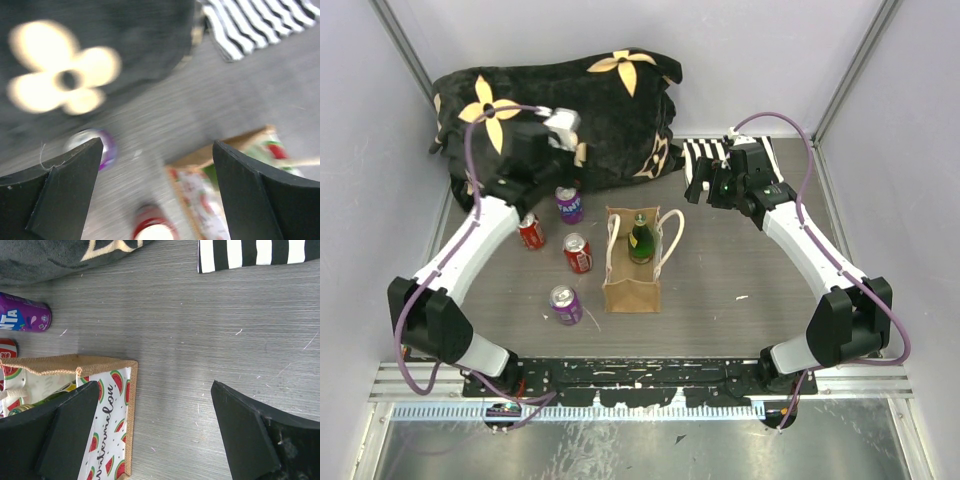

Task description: Place the beverage into the canvas bag

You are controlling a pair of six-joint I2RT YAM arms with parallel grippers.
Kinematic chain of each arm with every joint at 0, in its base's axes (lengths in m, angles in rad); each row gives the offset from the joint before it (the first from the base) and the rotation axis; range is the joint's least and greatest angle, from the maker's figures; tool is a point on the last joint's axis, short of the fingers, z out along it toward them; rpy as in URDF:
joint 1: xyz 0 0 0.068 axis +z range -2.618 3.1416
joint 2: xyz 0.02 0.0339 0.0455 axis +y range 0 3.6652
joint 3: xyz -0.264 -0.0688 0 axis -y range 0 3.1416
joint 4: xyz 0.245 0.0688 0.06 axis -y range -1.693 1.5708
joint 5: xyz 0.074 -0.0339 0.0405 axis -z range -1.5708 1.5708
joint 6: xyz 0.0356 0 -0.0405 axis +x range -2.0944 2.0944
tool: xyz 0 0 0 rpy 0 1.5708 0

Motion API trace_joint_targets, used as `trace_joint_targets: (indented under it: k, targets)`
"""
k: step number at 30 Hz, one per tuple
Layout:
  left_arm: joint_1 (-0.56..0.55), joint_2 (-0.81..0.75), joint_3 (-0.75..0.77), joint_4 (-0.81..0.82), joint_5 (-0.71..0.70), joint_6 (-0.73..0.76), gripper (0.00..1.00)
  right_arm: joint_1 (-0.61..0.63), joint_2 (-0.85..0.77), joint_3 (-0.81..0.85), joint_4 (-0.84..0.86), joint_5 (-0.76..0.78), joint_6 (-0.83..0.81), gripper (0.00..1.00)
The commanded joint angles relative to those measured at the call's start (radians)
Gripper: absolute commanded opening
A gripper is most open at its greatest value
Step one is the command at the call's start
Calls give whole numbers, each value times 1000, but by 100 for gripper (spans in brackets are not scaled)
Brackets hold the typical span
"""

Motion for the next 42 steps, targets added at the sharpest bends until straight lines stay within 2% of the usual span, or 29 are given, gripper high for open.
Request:
trace_joint_targets:
  k: [1,4,7,12,18,25,33,36,42]
  targets:
    - [194,-43,90,-295,42,37,98,-4,-34,38,5,-6,-13,100]
    - [292,-25,135,-470,63,139,98,-4,-29,32,9,-12,-6,100]
    - [337,22,151,-620,73,275,98,-4,-20,30,21,-23,3,100]
    - [408,106,193,-745,96,359,98,-4,-3,42,18,-41,7,100]
    - [416,164,166,-682,81,398,98,-5,-12,38,5,-35,-1,100]
    - [416,268,173,-692,79,418,98,-4,-22,35,-11,-26,-9,100]
    - [416,295,103,-630,30,432,99,-5,-12,45,-13,-22,-14,100]
    - [416,299,97,-617,23,434,87,-5,-2,55,-13,-25,-16,100]
    - [415,304,90,-629,26,439,46,-5,7,63,-13,-27,-18,100]
